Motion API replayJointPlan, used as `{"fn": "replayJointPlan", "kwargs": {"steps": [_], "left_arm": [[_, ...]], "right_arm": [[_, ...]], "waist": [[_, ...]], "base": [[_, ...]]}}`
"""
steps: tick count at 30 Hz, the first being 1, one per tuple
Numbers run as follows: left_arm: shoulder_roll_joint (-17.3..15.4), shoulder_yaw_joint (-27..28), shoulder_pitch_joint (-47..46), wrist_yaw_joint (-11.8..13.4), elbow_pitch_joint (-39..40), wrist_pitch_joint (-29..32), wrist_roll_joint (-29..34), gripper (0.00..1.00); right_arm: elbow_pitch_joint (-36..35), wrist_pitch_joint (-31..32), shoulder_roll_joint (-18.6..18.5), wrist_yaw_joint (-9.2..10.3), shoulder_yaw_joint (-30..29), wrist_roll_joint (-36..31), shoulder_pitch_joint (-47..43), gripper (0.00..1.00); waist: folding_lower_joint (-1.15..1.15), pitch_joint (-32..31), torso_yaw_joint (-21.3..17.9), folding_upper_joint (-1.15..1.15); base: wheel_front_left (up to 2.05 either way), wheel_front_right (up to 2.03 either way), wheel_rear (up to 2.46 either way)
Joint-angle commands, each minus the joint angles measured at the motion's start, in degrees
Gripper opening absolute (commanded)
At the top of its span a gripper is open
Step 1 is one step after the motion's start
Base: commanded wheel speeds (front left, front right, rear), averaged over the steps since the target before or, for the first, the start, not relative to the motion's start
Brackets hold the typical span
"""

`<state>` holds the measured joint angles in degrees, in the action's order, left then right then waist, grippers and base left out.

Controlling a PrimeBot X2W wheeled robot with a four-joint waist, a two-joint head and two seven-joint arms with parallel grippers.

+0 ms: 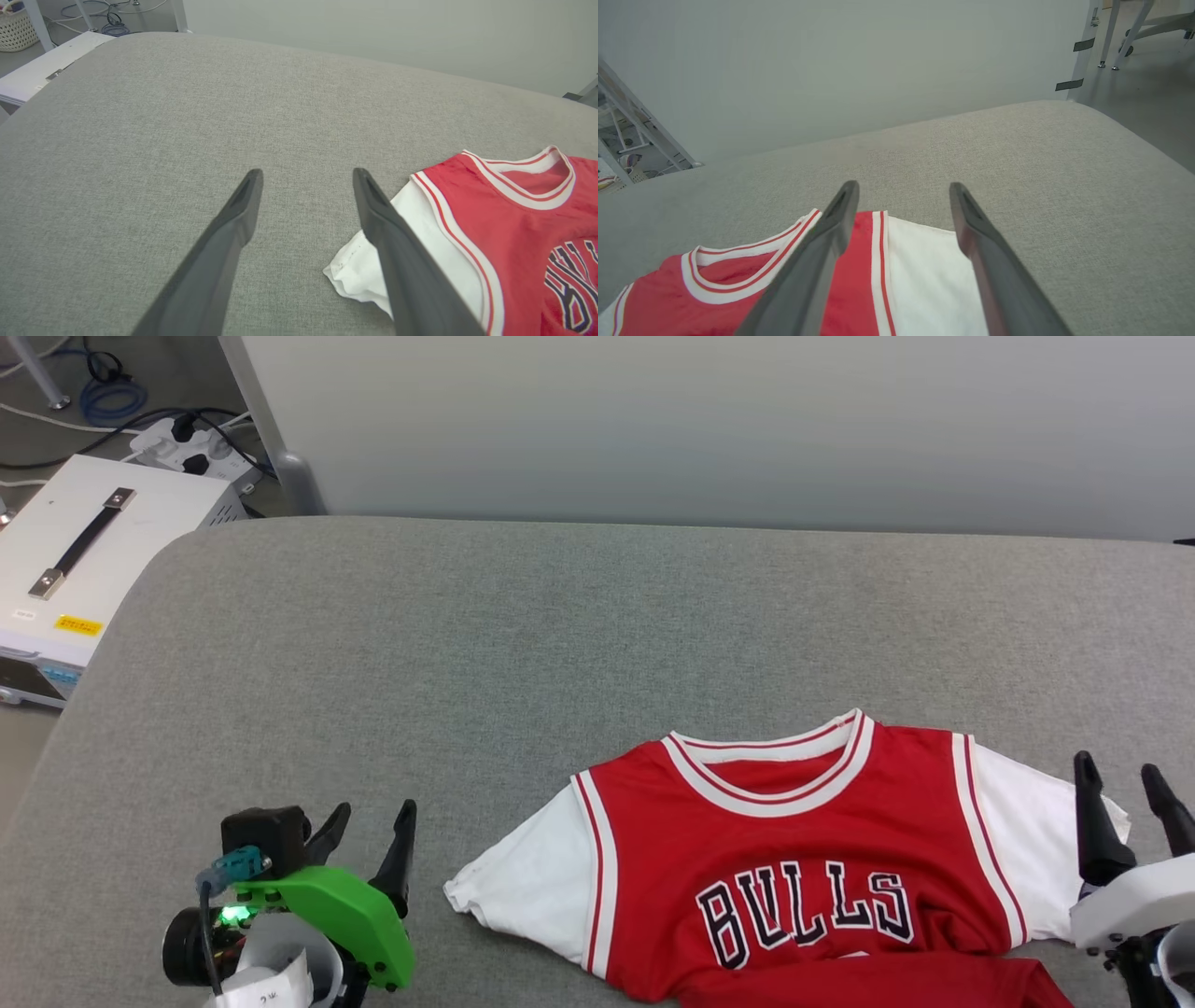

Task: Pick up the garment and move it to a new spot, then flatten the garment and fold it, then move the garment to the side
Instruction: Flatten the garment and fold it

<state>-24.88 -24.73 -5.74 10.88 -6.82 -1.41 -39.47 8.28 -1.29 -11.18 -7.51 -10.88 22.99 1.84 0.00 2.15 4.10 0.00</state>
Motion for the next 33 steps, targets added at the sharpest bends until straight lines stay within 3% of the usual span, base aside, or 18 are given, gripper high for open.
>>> {"fn": "replayJointPlan", "kwargs": {"steps": [1,11,17,22,25,26,27,28,33], "left_arm": [[-0.62,-0.43,-1.36,-0.75,-0.11,1.89,-1.06,1.00],[-2.00,-6.46,-5.28,-3.58,-5.06,21.86,-5.49,1.00],[-0.99,-9.47,-7.53,-5.68,-10.34,29.42,-7.49,1.00],[-0.74,-12.79,-9.86,-5.63,-15.67,35.08,-6.03,1.00],[0.36,-15.10,-10.30,-7.41,-17.42,38.04,-6.18,1.00],[0.84,-15.72,-10.38,-8.14,-17.69,38.50,-6.28,0.77],[1.08,-16.24,-10.48,-8.63,-17.80,38.69,-6.13,0.35],[1.37,-16.63,-10.61,-9.10,-17.82,38.45,-5.92,0.00],[1.53,-15.97,-10.79,-7.89,-17.65,35.09,-4.85,0.00]], "right_arm": [[-1.59,-0.74,0.65,0.02,1.12,-0.96,-1.17,1.00],[-10.11,2.00,3.99,0.02,5.36,-5.22,-4.71,1.00],[-11.34,2.92,5.44,0.02,5.93,-5.05,-4.79,1.00],[-11.32,3.32,5.85,0.02,6.29,-5.18,-4.32,1.00],[-11.12,3.51,6.03,0.02,6.46,-5.02,-4.09,1.00],[-11.02,3.54,6.11,0.02,6.39,-4.94,-4.07,1.00],[-10.86,3.62,6.17,0.02,6.29,-4.84,-4.07,1.00],[-10.70,3.66,6.21,0.02,6.22,-4.67,-4.06,1.00],[-9.37,4.43,6.06,0.02,5.30,-4.49,-4.28,1.00]], "waist": [[0.00,-0.15,-0.25,0.00],[0.00,0.91,-3.65,0.00],[0.00,2.66,-5.54,0.00],[0.00,4.06,-6.52,0.00],[0.00,4.53,-6.98,0.00],[0.00,4.61,-7.08,0.00],[0.00,4.69,-7.13,0.00],[0.00,4.78,-7.13,0.00],[0.00,4.45,-6.87,0.00]], "base": [[0.00,0.00,0.00],[0.00,0.00,0.00],[0.00,0.00,0.00],[0.00,0.00,0.00],[0.00,0.00,0.00],[0.00,0.00,0.00],[0.00,0.00,0.00],[0.00,0.00,0.00],[0.00,0.00,0.00]]}}
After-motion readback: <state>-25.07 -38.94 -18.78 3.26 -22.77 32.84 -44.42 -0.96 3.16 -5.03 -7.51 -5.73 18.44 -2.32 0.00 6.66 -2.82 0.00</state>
